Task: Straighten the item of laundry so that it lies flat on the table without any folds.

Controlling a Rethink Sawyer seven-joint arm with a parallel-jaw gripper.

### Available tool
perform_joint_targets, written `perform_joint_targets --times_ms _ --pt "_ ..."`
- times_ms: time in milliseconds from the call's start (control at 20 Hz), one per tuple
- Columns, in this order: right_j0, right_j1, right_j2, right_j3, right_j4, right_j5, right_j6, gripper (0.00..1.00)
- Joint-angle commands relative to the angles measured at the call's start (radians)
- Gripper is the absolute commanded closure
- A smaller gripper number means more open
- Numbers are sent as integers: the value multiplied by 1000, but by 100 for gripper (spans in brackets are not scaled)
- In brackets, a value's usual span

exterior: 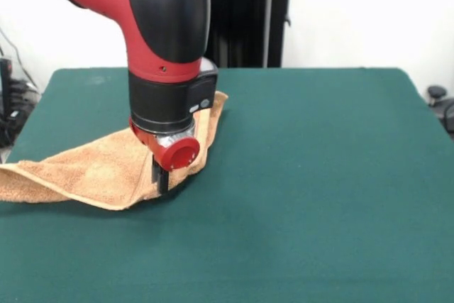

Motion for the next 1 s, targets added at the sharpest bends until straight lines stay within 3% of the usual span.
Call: perform_joint_targets --times_ms 50,100,150,200,250,400,450,800,900,1000 --pt "86 -1 -59 -8 -145 76 26 100" --pt "85 -3 -55 -6 -147 74 29 100" --pt "110 -12 -32 77 -154 6 56 100" --pt "110 -12 -28 80 -160 1 62 100" --pt "28 -25 -28 49 -177 31 11 100" --pt "34 -32 -9 91 -201 -11 47 100" --pt "-9 -112 19 258 -244 -112 39 100" --pt "3 -133 45 307 -270 -148 111 100" --pt "19 -111 39 256 -248 -111 128 100" --pt "8 -127 51 323 -253 -166 146 100"
